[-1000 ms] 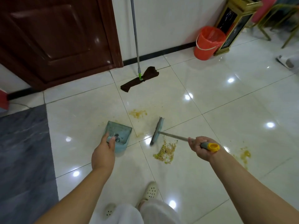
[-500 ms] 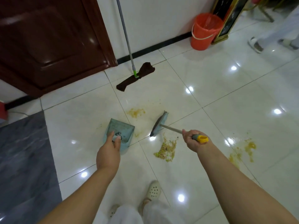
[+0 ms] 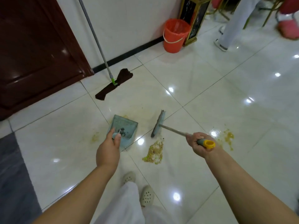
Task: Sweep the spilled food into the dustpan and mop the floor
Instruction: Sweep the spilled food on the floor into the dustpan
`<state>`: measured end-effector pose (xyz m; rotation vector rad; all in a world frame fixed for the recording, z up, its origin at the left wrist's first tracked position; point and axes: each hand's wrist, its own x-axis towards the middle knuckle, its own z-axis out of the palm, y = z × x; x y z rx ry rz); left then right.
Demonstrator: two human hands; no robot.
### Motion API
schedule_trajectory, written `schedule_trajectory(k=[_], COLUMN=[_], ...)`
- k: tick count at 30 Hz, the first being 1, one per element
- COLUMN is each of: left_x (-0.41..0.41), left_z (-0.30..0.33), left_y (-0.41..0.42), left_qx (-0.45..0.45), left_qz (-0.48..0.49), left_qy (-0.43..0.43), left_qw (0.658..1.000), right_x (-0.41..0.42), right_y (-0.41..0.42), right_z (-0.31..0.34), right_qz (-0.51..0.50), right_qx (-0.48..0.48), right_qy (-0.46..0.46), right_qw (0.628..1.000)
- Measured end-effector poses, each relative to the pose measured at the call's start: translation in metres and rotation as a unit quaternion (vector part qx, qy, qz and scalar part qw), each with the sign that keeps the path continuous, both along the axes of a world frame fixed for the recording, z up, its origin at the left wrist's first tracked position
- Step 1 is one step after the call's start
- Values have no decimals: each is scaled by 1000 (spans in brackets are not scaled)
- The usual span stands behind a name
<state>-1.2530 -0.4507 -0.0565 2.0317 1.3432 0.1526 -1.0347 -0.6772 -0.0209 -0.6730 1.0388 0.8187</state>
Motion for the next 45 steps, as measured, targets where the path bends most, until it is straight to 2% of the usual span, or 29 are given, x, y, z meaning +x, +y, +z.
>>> schedule_trajectory(k=[4, 8, 11, 14, 22, 32, 42, 45], left_x=[18, 32, 39, 43, 48, 16, -52, -66], left_z=[0, -5, -7, -10, -16, -14, -11, -11], left_y=[11, 28, 41, 54, 65, 38, -25, -39], left_qx=[-7, -19, -23, -22, -41, -33, -19, -16], left_qz=[-30, -59, -79, -100, -134, -142, -117, -114], left_qy=[2, 4, 5, 6, 5, 8, -1, -7], left_qw=[1000, 998, 997, 995, 990, 989, 993, 993], right_x=[17, 28, 27, 18, -38, -95, -187, -202], right_y=[12, 32, 46, 47, 24, -10, -85, -100], right_z=[-9, -29, -45, -59, -78, -71, -65, -56], right_qz=[176, 323, 394, 453, 531, 568, 610, 635], right_qx=[-74, -180, -253, -287, -330, -317, -284, -278], right_qy=[-51, -98, -128, -120, -71, -44, -46, -67], right_qw=[980, 924, 874, 836, 777, 758, 738, 718])
